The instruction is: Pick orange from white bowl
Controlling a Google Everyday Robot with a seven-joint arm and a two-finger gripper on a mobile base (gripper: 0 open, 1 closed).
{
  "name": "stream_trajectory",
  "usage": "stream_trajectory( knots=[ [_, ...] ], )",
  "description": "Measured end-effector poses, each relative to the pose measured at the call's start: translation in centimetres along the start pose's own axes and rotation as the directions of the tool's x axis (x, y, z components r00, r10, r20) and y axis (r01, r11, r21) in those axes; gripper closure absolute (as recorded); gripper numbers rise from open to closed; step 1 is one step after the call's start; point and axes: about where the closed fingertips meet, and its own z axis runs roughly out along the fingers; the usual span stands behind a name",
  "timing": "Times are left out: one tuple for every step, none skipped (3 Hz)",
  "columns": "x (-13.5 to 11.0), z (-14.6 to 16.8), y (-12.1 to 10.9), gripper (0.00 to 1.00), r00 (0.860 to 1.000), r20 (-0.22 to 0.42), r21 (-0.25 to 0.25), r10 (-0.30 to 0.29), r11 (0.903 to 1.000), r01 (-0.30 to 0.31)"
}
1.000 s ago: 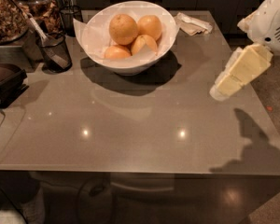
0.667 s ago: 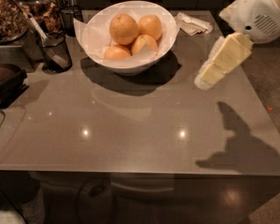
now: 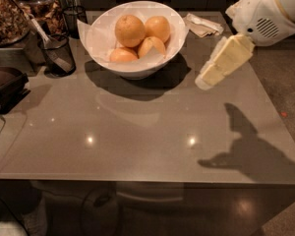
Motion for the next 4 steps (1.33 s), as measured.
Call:
stream_trajectory(
  knots=[
    [-3.0,3.5,-2.2,0.0,0.996,0.087,0.028,0.006,0.9996,-0.009],
    [-6.4,6.6,-3.4,0.0,0.988,0.142,0.023,-0.054,0.9984,0.051],
    [-6.5,6.8,-3.4,0.0,0.988,0.144,0.021,-0.055,0.9984,0.053],
    [-6.7,7.2,-3.6,0.0,0.986,0.159,0.033,-0.052,0.9983,0.047]
  ],
)
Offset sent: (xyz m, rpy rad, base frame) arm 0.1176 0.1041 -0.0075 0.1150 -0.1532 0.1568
